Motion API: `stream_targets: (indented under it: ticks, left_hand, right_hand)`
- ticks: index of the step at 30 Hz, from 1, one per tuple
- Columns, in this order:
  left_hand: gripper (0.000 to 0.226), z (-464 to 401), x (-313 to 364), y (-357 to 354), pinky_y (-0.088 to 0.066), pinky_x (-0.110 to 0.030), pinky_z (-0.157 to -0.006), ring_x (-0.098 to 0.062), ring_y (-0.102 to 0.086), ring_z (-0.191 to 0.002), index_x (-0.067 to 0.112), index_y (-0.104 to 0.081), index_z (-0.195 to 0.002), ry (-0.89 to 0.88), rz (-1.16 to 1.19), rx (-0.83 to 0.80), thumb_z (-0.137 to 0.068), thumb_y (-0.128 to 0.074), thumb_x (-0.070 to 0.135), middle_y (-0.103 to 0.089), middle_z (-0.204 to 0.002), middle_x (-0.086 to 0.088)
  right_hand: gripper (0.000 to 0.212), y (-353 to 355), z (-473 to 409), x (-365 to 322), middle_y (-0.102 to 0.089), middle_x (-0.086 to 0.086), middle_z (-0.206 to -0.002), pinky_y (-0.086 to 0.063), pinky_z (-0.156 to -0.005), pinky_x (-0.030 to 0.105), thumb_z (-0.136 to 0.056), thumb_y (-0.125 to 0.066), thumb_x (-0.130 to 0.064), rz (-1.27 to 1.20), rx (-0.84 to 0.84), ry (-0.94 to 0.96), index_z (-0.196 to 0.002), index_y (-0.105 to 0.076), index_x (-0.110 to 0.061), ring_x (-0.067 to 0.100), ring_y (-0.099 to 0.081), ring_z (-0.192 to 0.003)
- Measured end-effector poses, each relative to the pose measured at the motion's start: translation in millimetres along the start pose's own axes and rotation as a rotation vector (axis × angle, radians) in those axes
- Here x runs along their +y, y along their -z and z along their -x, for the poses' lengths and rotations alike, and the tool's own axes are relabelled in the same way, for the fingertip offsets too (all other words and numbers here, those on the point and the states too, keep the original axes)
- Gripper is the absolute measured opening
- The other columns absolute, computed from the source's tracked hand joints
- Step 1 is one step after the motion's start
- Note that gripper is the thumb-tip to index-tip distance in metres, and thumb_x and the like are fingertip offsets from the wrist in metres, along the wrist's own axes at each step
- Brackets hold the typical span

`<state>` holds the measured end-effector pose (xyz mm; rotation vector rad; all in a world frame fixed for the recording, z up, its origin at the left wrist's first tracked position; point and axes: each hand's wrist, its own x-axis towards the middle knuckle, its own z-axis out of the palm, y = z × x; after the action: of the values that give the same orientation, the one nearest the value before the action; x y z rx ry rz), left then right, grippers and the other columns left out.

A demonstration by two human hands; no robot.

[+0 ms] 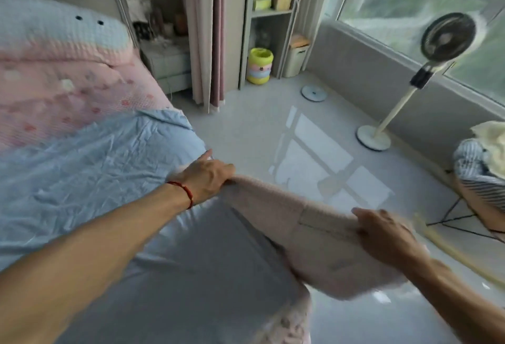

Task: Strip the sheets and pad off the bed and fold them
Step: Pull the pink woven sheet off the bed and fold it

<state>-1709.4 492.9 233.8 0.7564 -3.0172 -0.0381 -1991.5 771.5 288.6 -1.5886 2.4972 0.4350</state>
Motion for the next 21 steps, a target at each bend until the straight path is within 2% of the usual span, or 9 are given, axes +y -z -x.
stream_targets:
  ticks: [3,6,8,9,11,13,15,17,21]
  left_hand:
    - [0.025,-4.4,2.2,117.3,-0.051,-0.040,-0.074,-0.035,-0.068,-0.091,0.023,-0.052,-0.107,-0.044,0.147,0.270,-0.098,-0.035,0.040,-0.070,-0.101,-0.010]
    - [0.052,9.7,-7.4,213.6,-0.053,-0.041,-0.064,-0.034,-0.070,-0.080,0.026,-0.053,-0.107,-0.056,0.083,0.471,-0.094,-0.025,0.068,-0.072,-0.089,-0.008]
    - [0.058,29.2,-16.2,261.3,-0.053,-0.040,-0.059,-0.033,-0.070,-0.073,0.022,-0.056,-0.105,-0.110,-0.015,0.573,-0.095,-0.024,0.070,-0.070,-0.082,-0.006]
    - [0.059,40.4,-19.4,279.0,-0.053,-0.039,-0.056,-0.032,-0.069,-0.070,0.020,-0.058,-0.104,-0.156,-0.072,0.607,-0.097,-0.024,0.068,-0.070,-0.080,-0.004]
    - [0.066,66.2,-23.2,311.6,-0.051,-0.035,-0.051,-0.030,-0.067,-0.061,0.015,-0.062,-0.100,-0.227,-0.197,0.635,-0.101,-0.019,0.065,-0.067,-0.074,-0.003]
    - [0.070,87.8,-34.3,335.6,-0.049,-0.034,-0.048,-0.030,-0.067,-0.057,0.013,-0.064,-0.098,-0.216,-0.258,0.688,-0.101,-0.016,0.064,-0.066,-0.070,-0.005]
    - [0.069,112.7,-49.0,355.6,-0.052,-0.037,-0.053,-0.031,-0.069,-0.063,0.018,-0.063,-0.102,-0.118,-0.266,0.676,-0.098,-0.018,0.070,-0.069,-0.074,-0.006]
    - [0.061,139.2,-61.1,372.1,-0.054,-0.040,-0.060,-0.029,-0.070,-0.070,0.024,-0.061,-0.102,-0.032,-0.257,0.630,-0.098,-0.023,0.071,-0.068,-0.077,-0.001]
    - [0.045,183.7,-52.6,404.0,-0.052,-0.037,-0.058,-0.025,-0.066,-0.064,0.022,-0.063,-0.099,0.010,-0.327,0.607,-0.100,-0.033,0.056,-0.065,-0.073,0.002]
  right_hand:
    - [0.018,125.7,8.5,51.2,-0.070,0.000,-0.091,-0.050,-0.066,0.033,-0.080,-0.057,-0.029,0.059,0.267,0.010,-0.098,-0.061,-0.028,0.029,-0.070,-0.091]
    - [0.021,211.6,25.8,79.6,-0.064,-0.005,-0.083,-0.055,-0.064,0.038,-0.087,-0.059,-0.049,0.024,0.558,0.018,-0.097,-0.053,-0.032,0.029,-0.068,-0.078]
    - [0.039,236.8,29.7,84.3,-0.062,-0.005,-0.081,-0.053,-0.059,0.038,-0.088,-0.062,-0.063,0.030,0.644,0.104,-0.105,-0.049,-0.030,0.028,-0.065,-0.069]
    - [0.040,242.8,30.0,83.1,-0.065,-0.002,-0.082,-0.054,-0.056,0.039,-0.090,-0.060,-0.060,0.056,0.666,0.174,-0.108,-0.050,-0.025,0.028,-0.065,-0.065]
    - [0.028,257.5,27.9,78.9,-0.069,0.002,-0.085,-0.056,-0.055,0.043,-0.096,-0.060,-0.041,0.061,0.708,0.284,-0.112,-0.052,-0.020,0.028,-0.066,-0.063]
    - [0.023,280.9,18.4,69.3,-0.069,0.005,-0.084,-0.054,-0.053,0.037,-0.095,-0.054,-0.031,0.020,0.758,0.388,-0.114,-0.052,-0.020,0.029,-0.066,-0.062]
    - [0.043,307.3,10.5,55.8,-0.072,0.009,-0.083,-0.046,-0.051,0.029,-0.089,-0.037,-0.040,0.051,0.855,0.541,-0.117,-0.057,-0.014,0.031,-0.068,-0.058]
    - [0.059,325.9,3.8,44.4,-0.072,0.008,-0.089,-0.045,-0.058,0.029,-0.088,-0.021,-0.050,0.082,0.860,0.562,-0.124,-0.055,-0.019,0.030,-0.067,-0.066]
    - [0.032,346.0,-14.8,24.9,-0.074,0.002,-0.088,-0.041,-0.052,0.022,-0.096,-0.037,-0.037,-0.013,0.959,0.752,-0.121,-0.054,-0.026,0.021,-0.064,-0.059]
